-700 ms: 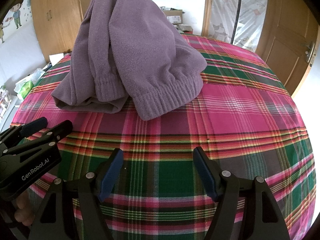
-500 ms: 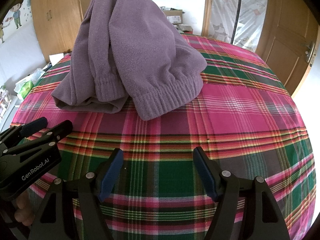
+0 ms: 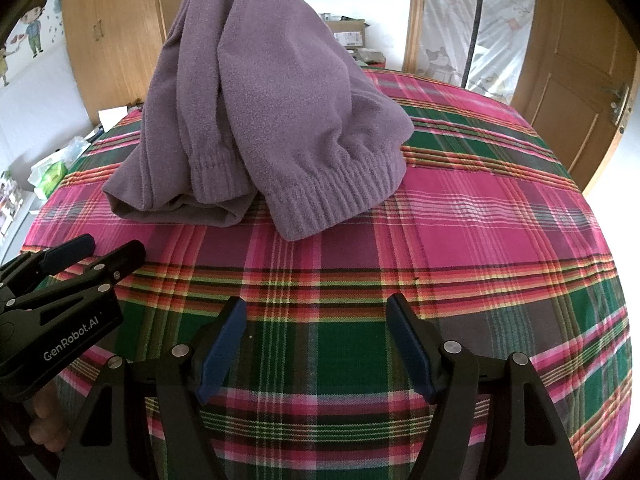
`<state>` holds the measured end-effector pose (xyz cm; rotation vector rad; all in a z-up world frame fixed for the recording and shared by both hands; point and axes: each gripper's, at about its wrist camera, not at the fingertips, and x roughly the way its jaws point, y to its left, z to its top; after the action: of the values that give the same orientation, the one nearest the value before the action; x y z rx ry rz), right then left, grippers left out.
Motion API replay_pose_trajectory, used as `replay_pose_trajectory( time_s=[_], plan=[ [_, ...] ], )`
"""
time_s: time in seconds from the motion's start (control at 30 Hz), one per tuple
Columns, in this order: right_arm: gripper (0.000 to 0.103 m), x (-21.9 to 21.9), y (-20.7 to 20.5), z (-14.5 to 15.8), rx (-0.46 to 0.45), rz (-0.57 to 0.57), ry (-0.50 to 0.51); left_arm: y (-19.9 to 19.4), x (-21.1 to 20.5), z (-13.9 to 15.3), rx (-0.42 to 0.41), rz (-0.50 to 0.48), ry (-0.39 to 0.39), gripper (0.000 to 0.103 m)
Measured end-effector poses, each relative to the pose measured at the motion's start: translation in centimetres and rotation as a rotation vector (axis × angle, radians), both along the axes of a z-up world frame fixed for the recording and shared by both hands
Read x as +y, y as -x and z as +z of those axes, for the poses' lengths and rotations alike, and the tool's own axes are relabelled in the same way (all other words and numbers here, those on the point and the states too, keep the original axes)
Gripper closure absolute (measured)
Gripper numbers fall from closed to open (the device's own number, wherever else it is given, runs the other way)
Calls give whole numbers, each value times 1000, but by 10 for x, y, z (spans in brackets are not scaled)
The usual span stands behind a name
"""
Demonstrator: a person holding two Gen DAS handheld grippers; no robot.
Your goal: Fold clothes
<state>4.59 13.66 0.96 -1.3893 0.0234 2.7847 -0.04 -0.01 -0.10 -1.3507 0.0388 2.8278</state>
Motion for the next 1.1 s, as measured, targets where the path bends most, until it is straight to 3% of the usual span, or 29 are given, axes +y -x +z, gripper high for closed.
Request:
replay_pose_trajectory(
  time_s=[1.1],
  plan=[
    [26, -5, -1, 0, 7, -37, -4, -1, -3, 1, -1, -12, -15, 37]
  ],
)
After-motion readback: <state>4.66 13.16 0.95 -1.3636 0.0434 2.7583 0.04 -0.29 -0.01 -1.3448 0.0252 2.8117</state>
